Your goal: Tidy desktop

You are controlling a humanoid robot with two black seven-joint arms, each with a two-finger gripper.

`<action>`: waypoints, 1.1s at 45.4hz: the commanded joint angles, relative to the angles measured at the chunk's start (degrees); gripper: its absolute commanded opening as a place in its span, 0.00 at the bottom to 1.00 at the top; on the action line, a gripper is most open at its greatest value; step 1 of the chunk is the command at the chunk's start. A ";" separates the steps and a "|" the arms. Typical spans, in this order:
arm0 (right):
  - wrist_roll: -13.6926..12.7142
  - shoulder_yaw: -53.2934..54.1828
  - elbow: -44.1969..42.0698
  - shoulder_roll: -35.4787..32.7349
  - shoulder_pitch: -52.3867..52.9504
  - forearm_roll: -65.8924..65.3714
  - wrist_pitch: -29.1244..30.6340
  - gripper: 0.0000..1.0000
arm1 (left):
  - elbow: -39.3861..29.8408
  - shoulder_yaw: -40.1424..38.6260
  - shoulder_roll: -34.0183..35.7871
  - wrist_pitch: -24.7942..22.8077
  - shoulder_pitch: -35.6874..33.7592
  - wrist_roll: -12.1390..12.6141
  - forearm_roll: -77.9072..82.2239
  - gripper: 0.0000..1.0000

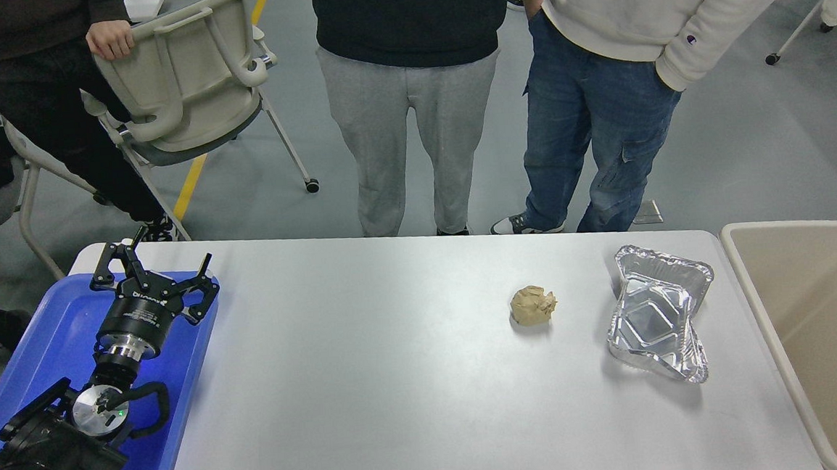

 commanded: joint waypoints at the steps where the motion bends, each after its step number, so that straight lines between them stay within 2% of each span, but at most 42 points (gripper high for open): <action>1: 0.47 18.62 14.94 -9.14 -0.51 1.18 12.06 1.00 | 0.04 0.00 0.01 0.00 0.00 -0.08 -0.07 1.00; 7: 1.52 28.56 26.11 -10.91 -2.79 -5.39 11.53 1.00 | 0.04 0.00 0.01 0.00 0.00 -0.08 -0.07 1.00; 16: 8.46 43.67 36.83 -7.49 -7.18 -21.56 11.53 1.00 | 0.04 0.00 0.01 0.00 0.00 -0.08 -0.07 1.00; 20: 10.22 51.84 41.50 -4.07 -10.17 -29.30 11.53 1.00 | 0.04 0.00 0.01 0.00 0.00 -0.08 -0.07 1.00; 28: 10.49 67.58 48.79 6.48 -14.65 -45.64 11.70 1.00 | 0.04 0.00 0.01 0.00 0.00 0.00 -0.07 1.00; 36: 11.71 73.66 52.40 15.27 -16.07 -47.86 12.06 1.00 | 0.04 0.00 0.01 0.00 0.00 -0.08 -0.07 1.00; 50: 11.80 70.41 51.70 15.46 -16.07 -47.77 11.79 1.00 | 0.04 0.00 0.01 0.00 0.00 -0.08 -0.07 1.00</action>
